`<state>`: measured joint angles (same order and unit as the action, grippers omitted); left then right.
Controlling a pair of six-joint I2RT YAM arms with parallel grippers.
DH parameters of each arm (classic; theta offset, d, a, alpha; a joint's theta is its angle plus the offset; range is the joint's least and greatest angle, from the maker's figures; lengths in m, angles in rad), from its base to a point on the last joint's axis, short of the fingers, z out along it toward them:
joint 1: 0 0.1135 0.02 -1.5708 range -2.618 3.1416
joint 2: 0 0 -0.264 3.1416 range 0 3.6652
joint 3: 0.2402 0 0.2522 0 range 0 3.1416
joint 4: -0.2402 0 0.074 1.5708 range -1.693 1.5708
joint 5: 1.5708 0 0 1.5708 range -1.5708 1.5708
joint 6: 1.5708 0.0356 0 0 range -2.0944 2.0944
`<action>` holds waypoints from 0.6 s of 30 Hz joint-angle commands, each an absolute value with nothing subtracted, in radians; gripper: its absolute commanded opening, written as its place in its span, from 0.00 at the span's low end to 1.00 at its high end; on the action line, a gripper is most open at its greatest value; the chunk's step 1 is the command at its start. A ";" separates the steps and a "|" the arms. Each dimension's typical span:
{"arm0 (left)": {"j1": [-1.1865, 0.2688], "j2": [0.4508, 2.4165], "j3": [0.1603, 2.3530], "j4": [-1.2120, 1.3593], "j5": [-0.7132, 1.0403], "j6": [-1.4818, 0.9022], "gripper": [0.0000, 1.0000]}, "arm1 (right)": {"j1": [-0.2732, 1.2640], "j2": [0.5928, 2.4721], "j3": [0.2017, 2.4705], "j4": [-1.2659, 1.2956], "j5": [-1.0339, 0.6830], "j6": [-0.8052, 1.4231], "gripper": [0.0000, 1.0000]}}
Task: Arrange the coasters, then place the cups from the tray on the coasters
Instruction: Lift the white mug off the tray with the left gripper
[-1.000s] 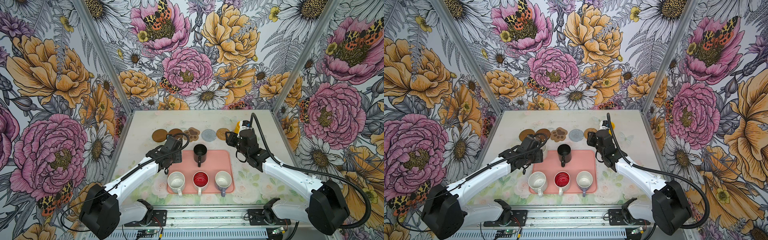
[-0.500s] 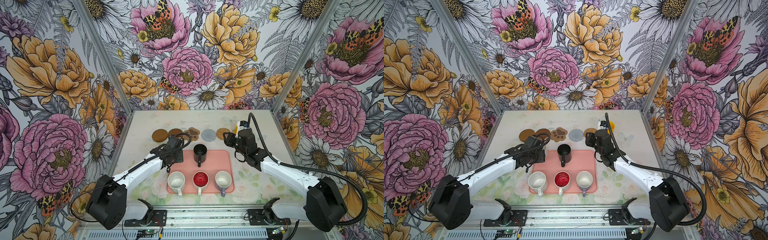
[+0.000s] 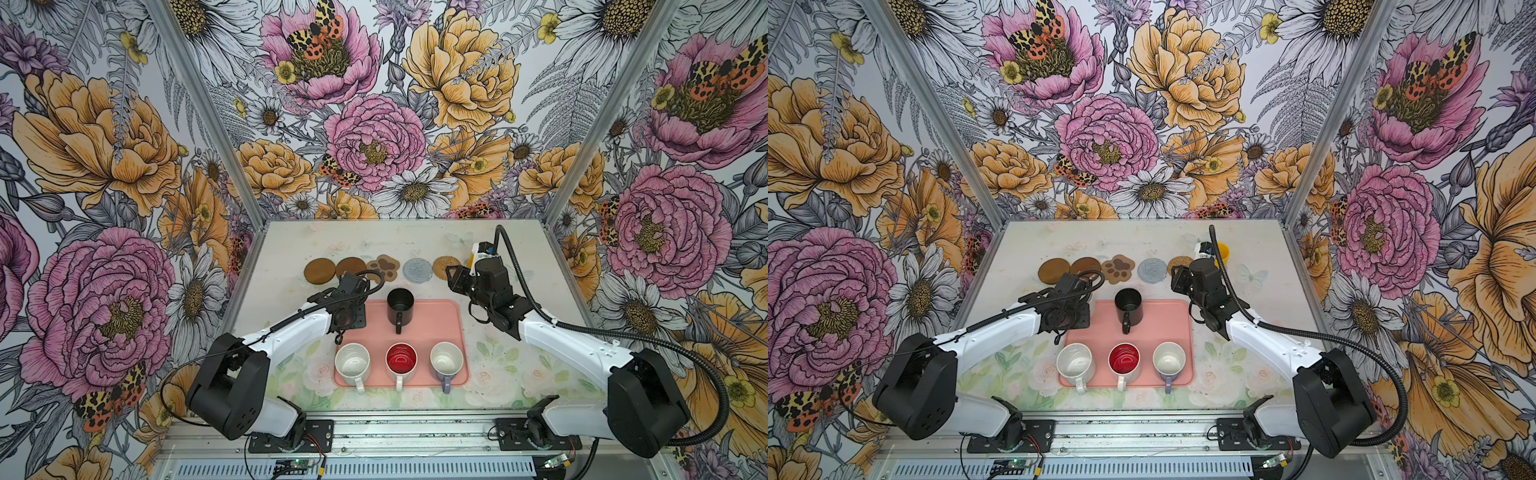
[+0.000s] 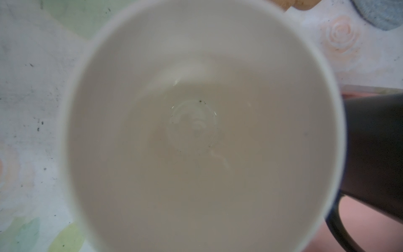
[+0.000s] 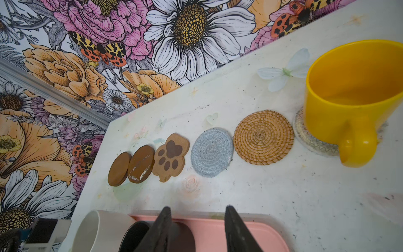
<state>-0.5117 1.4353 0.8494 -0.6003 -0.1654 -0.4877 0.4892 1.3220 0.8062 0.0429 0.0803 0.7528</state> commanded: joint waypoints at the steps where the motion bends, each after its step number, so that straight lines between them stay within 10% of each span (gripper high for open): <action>1: -0.501 1.450 0.876 -0.577 -0.150 -0.475 0.40 | 0.479 1.332 0.827 0.067 0.071 0.765 0.42; 13: -0.494 1.465 0.877 -0.578 -0.149 -0.478 0.00 | 0.473 1.345 0.827 0.072 0.061 0.768 0.40; 18: -0.497 1.442 0.877 -0.580 -0.166 -0.482 0.00 | 0.471 1.344 0.826 0.070 0.053 0.768 0.40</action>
